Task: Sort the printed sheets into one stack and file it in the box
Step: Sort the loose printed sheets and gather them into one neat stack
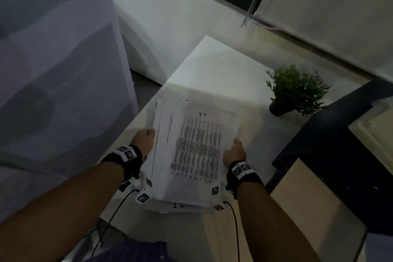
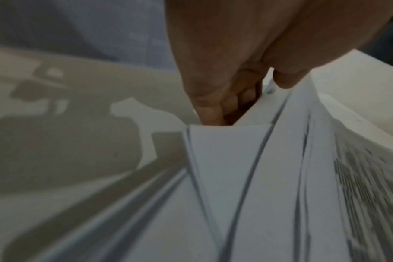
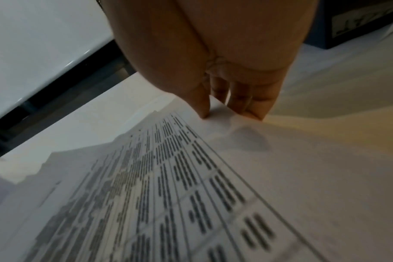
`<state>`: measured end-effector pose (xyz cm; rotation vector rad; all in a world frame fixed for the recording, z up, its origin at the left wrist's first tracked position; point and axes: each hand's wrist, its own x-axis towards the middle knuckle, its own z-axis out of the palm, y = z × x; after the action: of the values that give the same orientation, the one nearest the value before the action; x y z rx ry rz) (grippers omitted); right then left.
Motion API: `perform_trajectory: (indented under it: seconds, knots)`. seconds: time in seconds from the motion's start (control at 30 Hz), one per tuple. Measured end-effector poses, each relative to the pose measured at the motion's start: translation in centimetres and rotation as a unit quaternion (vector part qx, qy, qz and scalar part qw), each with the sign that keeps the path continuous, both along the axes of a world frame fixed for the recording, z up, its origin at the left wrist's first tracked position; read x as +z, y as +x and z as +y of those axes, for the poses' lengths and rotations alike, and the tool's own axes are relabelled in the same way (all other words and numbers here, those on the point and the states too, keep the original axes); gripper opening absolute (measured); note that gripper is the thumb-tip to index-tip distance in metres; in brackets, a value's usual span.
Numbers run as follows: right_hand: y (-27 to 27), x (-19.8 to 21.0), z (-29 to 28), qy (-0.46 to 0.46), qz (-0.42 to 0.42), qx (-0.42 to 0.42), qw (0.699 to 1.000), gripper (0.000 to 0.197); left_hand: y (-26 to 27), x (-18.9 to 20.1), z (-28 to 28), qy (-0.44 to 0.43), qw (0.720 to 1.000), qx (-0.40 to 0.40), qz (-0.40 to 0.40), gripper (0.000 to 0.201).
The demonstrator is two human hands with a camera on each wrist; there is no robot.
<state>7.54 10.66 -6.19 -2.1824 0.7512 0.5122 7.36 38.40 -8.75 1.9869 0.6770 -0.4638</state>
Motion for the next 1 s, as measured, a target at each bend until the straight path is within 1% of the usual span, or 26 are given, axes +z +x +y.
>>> perform_trajectory:
  seconds: [0.07,0.13,0.17,0.23,0.3,0.33,0.37,0.43,0.47,0.53,0.57,0.6,0.63,0.7,0.77,0.8,0.87,0.93,1.0]
  knots:
    - [0.2,-0.7,0.6,0.008,-0.004,0.055,0.998,0.064,0.1,-0.2,-0.4,-0.009,1.0,-0.026,0.004,0.052]
    - [0.7,-1.1,1.5,0.016,-0.03,0.095,0.995,0.068,0.1,-0.4,-0.8,-0.013,0.997,-0.072,0.024,0.068]
    - [1.0,-1.1,1.8,0.015,-0.045,0.089,0.995,0.069,0.2,-0.5,-0.9,-0.007,0.996,-0.089,0.031,0.075]
    - [1.6,-1.2,2.2,0.019,-0.059,0.071,0.996,0.069,0.4,-0.7,-1.0,0.007,0.994,-0.106,0.031,0.083]
    - [1.8,-1.0,3.0,0.055,-0.053,0.102,0.992,0.069,0.7,-0.6,-1.3,0.022,0.991,-0.127,0.031,0.087]
    - [1.9,-1.0,3.2,0.072,-0.063,0.115,0.989,0.072,0.8,-0.5,-1.6,0.031,0.991,-0.131,0.026,0.088]
    - [2.0,-1.1,3.3,0.073,-0.077,0.111,0.988,0.074,0.9,-0.3,-1.9,0.036,0.991,-0.13,0.018,0.087]
    - [2.1,-1.0,3.3,0.048,-0.084,0.061,0.993,0.071,1.1,-0.1,-1.9,0.022,0.993,-0.115,-0.004,0.084]
    - [2.0,-0.9,3.2,0.043,-0.072,0.051,0.995,0.067,1.3,-0.2,-1.6,0.005,0.995,-0.097,-0.011,0.083]
    - [1.0,-1.4,3.3,0.047,-0.044,0.09,0.994,0.061,1.4,-0.7,-1.3,-0.028,0.999,-0.043,-0.014,0.081]
    - [0.5,-1.5,3.5,0.039,-0.046,0.109,0.992,0.06,1.4,-0.9,-1.2,-0.03,0.999,-0.022,-0.014,0.08]
    - [0.0,-1.8,3.5,0.017,-0.056,0.112,0.992,0.059,1.4,-1.0,-1.4,-0.025,1.0,-0.007,-0.011,0.08]
    - [-0.4,-2.1,3.3,-0.015,-0.062,0.097,0.993,0.059,1.3,-1.1,-1.6,-0.017,1.0,0.0,-0.007,0.08]
    - [-1.5,-2.6,3.0,-0.074,-0.049,0.071,0.994,0.052,1.2,-1.5,-2.1,-0.001,1.0,0.009,0.006,0.079]
    - [-2.7,-2.7,3.4,-0.118,-0.002,0.109,0.987,0.042,1.2,-1.9,-2.7,0.018,0.999,0.035,0.008,0.076]
    - [-3.3,-2.6,3.7,-0.132,0.026,0.143,0.981,0.046,1.1,-1.9,-3.1,0.027,0.999,0.043,0.006,0.076]
    - [-3.3,-2.8,3.9,-0.143,0.046,0.196,0.969,0.066,1.1,-1.7,-3.4,0.027,0.999,0.031,0.009,0.077]
    - [-2.7,-2.8,3.5,-0.112,0.035,0.212,0.97,0.071,1.1,-1.4,-2.9,0.007,1.0,0.008,0.002,0.072]
    - [-2.5,-2.7,2.6,-0.078,0.026,0.197,0.977,0.072,1.0,-1.5,-1.9,-0.014,0.999,0.004,-0.03,0.064]
